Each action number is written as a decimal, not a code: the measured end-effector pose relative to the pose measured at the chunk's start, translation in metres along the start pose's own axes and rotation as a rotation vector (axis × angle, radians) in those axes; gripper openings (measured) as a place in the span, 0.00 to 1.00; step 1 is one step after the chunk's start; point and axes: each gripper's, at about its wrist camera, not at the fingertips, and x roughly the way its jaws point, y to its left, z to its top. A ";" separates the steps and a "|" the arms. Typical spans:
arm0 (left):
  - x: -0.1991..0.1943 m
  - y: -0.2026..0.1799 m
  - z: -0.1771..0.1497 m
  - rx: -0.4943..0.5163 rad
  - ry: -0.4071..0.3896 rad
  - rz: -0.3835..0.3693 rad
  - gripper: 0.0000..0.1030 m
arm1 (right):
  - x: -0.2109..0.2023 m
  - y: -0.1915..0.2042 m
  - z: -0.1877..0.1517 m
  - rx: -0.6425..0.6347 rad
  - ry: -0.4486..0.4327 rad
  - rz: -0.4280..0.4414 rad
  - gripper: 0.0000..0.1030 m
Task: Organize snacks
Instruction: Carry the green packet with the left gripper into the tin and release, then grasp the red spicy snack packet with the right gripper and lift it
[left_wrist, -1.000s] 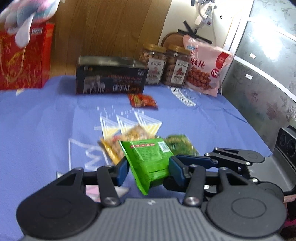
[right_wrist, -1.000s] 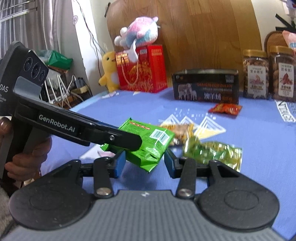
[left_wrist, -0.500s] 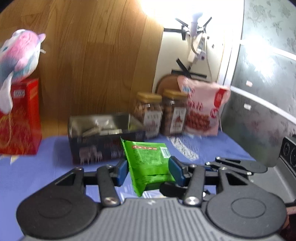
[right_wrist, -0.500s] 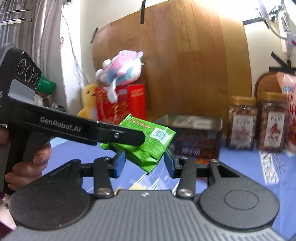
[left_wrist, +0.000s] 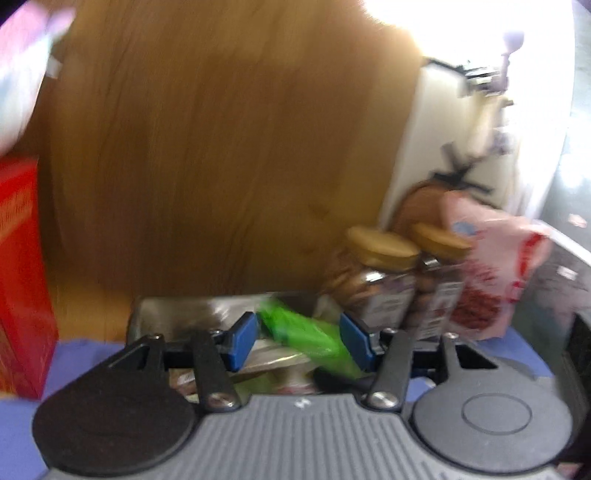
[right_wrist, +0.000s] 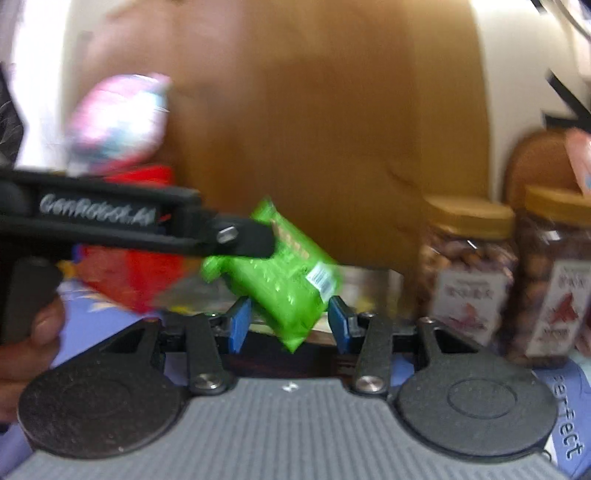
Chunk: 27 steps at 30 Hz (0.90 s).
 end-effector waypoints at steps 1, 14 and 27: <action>0.001 0.006 -0.003 -0.025 0.006 -0.001 0.47 | -0.004 -0.007 -0.002 0.041 -0.006 0.014 0.48; -0.081 -0.006 -0.089 -0.056 0.061 -0.002 0.50 | -0.079 -0.038 -0.050 0.161 0.050 0.015 0.64; -0.094 0.016 -0.159 -0.209 0.036 0.071 0.51 | -0.042 -0.037 -0.068 0.251 0.213 0.019 0.36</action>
